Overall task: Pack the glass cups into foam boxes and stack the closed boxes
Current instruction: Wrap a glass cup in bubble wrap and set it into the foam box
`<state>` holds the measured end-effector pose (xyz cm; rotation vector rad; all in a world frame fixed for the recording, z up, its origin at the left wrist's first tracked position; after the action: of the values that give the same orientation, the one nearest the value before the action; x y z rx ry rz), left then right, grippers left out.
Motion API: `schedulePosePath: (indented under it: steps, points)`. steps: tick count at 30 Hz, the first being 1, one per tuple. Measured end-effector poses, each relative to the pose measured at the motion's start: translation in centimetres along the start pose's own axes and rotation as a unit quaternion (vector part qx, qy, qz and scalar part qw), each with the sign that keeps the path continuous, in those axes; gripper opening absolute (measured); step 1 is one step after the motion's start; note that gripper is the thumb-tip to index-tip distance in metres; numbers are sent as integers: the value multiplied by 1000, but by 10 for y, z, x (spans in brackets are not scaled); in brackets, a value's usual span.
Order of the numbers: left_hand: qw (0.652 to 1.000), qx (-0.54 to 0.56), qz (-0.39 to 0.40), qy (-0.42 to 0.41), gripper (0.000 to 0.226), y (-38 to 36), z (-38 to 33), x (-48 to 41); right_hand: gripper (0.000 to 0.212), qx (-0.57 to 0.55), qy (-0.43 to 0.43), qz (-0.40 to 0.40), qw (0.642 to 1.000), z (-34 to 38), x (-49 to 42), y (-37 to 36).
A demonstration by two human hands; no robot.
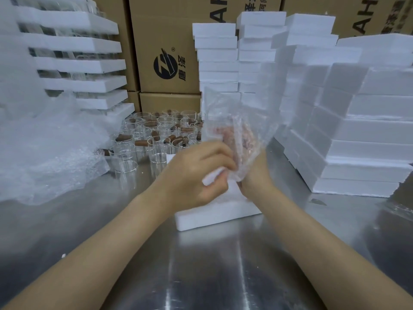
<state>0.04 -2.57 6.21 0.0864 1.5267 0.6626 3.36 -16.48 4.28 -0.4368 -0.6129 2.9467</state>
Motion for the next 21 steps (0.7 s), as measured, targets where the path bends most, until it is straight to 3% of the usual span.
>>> schedulePosePath:
  steps: [3, 5, 7, 9, 12, 15, 18, 20, 21]
  points:
    - [967, -26, -151, 204, 18, 6, 7, -2, 24, 35, -1, 55, 998, 3, 1, -9]
    - [922, 36, -141, 358, 38, 6, 16, -1, 30, 23, -34, 102, 994, 1, 4, -11]
    - [869, 162, -96, 458, 52, 7, 21, 0, 27, 14, -43, 121, 992, 1, 7, -11]
    - [838, 232, -98, 485, 55, 6, 26, 1, 21, 27, -19, 110, 993, 0, 6, -8]
    - [824, 229, -138, 500, 67, 6, 29, 2, 24, 50, -13, 106, 993, 10, 7, -9]
    - [839, 211, -179, 469, 45, 7, 32, 4, 22, 117, 1, 46, 992, 10, 6, -10]
    - [864, 218, -182, 417, 22, 9, 30, 3, 18, 101, 27, 18, 994, 7, 6, -7]
    - [858, 229, -231, 398, 19, 12, 29, 2, 23, 43, -34, -10, 998, 9, 6, -7]
    - [853, 213, -254, 404, 29, 13, 31, 2, 30, 8, -86, -20, 996, 9, 6, -5]
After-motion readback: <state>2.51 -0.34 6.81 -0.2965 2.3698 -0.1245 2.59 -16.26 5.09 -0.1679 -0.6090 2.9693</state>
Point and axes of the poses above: each hand's wrist, its own x-axis away from the middle knuckle, its own y-axis out of the back of the hand, z = x × y, the point moved 1 cm from there along -x, towards the middle knuckle, and after that the axes turned 7 degrees about -z, right-handed, at the moved point
